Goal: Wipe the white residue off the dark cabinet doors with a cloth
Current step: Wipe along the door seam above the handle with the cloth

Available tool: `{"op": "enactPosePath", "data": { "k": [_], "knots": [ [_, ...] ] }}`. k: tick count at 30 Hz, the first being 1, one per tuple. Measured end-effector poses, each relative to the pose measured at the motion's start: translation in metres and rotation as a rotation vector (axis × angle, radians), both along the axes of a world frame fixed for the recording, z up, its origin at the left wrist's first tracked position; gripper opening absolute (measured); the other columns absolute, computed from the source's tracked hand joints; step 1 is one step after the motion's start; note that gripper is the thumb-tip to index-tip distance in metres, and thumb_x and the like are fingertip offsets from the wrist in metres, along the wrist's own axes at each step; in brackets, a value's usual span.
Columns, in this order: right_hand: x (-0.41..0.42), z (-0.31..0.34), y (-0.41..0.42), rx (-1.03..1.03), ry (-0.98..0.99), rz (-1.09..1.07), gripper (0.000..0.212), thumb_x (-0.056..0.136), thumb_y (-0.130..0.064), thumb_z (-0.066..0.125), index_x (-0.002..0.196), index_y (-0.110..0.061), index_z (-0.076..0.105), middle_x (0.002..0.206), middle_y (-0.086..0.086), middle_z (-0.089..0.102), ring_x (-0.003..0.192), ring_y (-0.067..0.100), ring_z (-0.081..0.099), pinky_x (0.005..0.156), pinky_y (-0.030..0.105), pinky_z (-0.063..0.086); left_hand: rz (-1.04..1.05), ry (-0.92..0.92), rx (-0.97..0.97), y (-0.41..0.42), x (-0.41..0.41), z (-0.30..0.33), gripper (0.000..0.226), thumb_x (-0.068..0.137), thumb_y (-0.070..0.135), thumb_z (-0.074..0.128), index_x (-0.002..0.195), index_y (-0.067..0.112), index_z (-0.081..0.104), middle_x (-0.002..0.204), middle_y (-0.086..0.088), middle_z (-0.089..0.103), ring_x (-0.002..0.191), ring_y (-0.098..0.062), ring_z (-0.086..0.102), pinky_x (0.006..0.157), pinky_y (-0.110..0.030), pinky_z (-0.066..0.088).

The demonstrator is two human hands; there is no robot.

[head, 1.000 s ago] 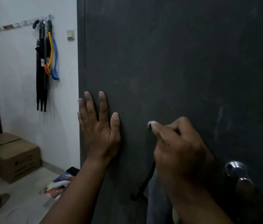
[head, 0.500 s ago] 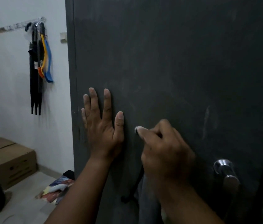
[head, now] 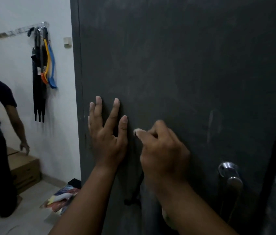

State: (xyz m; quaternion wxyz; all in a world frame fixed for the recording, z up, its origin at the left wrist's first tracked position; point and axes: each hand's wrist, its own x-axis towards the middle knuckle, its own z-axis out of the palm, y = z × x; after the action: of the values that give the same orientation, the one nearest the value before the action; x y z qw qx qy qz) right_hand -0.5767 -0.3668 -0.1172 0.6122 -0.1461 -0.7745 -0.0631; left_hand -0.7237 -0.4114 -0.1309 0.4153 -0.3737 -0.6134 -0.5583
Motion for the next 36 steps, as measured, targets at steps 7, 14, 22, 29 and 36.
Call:
{"op": "enactPosePath", "data": {
  "k": [7, 14, 22, 29, 36],
  "knots": [
    [0.022, 0.046, 0.031, -0.175, 0.237, 0.065, 0.014, 0.096, -0.026, 0.062, 0.094, -0.026, 0.076, 0.088, -0.005, 0.055, 0.076, 0.017, 0.053, 0.061, 0.035, 0.047, 0.077, 0.057, -0.093, 0.005, 0.01, -0.001, 0.06, 0.104, 0.05, 0.043, 0.16, 0.035, 0.028, 0.174, -0.006, 0.009, 0.161, -0.029, 0.001, 0.129, -0.054, 0.009],
    [0.031, 0.008, 0.016, -0.07, 0.061, -0.068, 0.013, 0.088, -0.021, 0.078, 0.096, -0.03, 0.073, 0.081, -0.003, 0.054, 0.066, 0.019, 0.055, 0.046, 0.028, 0.041, 0.088, 0.109, -0.088, 0.03, 0.029, 0.005, 0.066, 0.106, 0.05, 0.037, 0.166, 0.029, 0.018, 0.175, -0.004, 0.001, 0.162, -0.028, -0.006, 0.129, -0.052, -0.003],
    [0.09, 0.027, 0.047, -0.242, 0.234, -0.124, 0.018, 0.092, -0.033, 0.076, 0.079, -0.022, 0.071, 0.077, -0.006, 0.054, 0.065, 0.022, 0.056, 0.054, 0.036, 0.05, 0.063, 0.169, -0.111, 0.034, 0.05, 0.012, 0.062, 0.104, 0.044, 0.041, 0.163, 0.03, 0.025, 0.175, -0.008, 0.007, 0.161, -0.031, -0.002, 0.129, -0.052, -0.001],
    [0.109, 0.028, 0.053, -0.203, 0.022, -0.114, 0.013, 0.088, -0.024, 0.079, 0.078, -0.025, 0.071, 0.077, -0.007, 0.054, 0.066, 0.02, 0.056, 0.057, 0.038, 0.051, 0.066, 0.318, -0.157, 0.051, 0.08, 0.022, 0.062, 0.103, 0.051, 0.046, 0.161, 0.031, 0.033, 0.174, -0.009, 0.014, 0.161, -0.031, 0.003, 0.129, -0.055, 0.005],
    [0.134, 0.046, 0.068, -0.266, 0.235, -0.06, 0.029, 0.095, -0.04, 0.072, 0.082, -0.015, 0.075, 0.073, -0.007, 0.052, 0.063, 0.009, 0.054, 0.056, 0.024, 0.044, 0.114, 0.31, -0.122, 0.056, 0.082, 0.019, 0.063, 0.103, 0.053, 0.045, 0.161, 0.031, 0.034, 0.173, -0.009, 0.017, 0.161, -0.031, 0.008, 0.128, -0.056, 0.009]
  ]
}}
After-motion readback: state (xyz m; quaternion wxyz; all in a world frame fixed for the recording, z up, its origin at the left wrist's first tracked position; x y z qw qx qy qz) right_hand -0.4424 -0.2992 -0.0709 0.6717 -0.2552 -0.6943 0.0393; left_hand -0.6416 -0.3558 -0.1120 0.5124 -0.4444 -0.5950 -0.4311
